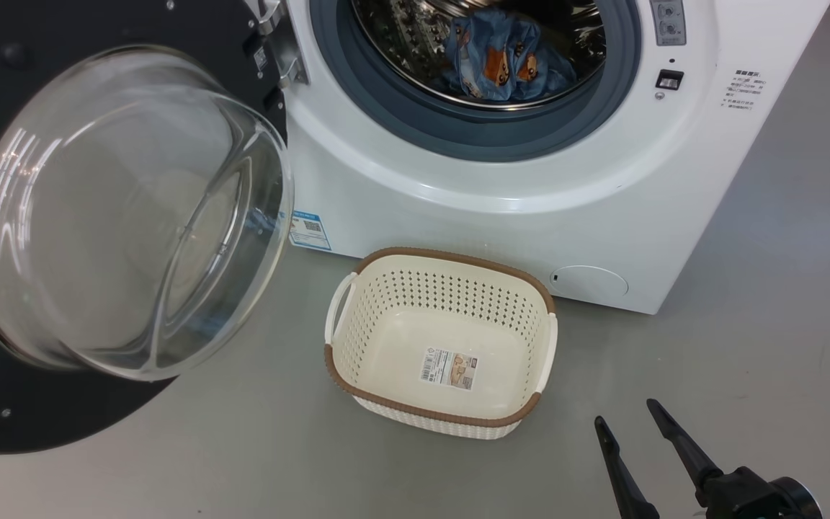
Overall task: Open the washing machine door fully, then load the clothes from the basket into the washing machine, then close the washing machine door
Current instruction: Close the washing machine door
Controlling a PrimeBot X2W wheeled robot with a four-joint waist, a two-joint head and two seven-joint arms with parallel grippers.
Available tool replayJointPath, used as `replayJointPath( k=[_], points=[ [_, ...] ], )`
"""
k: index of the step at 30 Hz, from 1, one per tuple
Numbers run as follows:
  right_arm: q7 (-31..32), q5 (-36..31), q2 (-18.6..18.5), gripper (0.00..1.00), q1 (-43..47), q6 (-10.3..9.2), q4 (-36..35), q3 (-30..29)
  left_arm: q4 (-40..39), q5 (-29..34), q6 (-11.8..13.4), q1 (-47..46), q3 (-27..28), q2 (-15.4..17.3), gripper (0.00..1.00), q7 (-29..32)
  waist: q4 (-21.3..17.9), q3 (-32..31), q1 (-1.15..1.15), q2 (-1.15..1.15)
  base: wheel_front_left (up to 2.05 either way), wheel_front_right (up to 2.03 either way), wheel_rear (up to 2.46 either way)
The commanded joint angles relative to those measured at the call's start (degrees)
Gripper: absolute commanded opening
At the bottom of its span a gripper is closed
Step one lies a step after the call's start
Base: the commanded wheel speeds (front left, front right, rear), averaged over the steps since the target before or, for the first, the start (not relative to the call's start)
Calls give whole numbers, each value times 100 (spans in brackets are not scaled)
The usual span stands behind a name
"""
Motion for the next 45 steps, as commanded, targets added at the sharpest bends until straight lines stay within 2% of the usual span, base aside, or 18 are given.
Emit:
replayJointPath(
  k=[1, 17, 27, 32, 45],
  points=[
    [-69, -80, -25, 100, -32, 35, -152, 120, -200, -102, -59, -8, 105, 279, 0, 211, 15, -2, 0, 0, 0, 0, 0],
    [-69, 21, -25, 100, -125, 35, -124, 138, -1245, -408, -59, 235, -77, -197, 0, 1928, 104, 34, 0, 0, 0, 0, 0],
    [-69, 210, -25, 100, -182, 35, -120, 140, -2020, -610, -59, 394, -251, -531, 0, 2650, 54, 22, 0, 0, 0, 0, 0],
    [-69, 327, -25, 100, -203, 35, -119, 162, -2682, -753, 129, 570, -361, -857, 0, 2835, -33, 29, 0, 0, 0, 0, 0],
    [-69, 586, -25, 100, -361, 35, -181, 164, -4240, -722, 650, 860, -728, -1865, 0, 2484, -504, 147, 0, 0, 0, 0, 0]
  ],
)
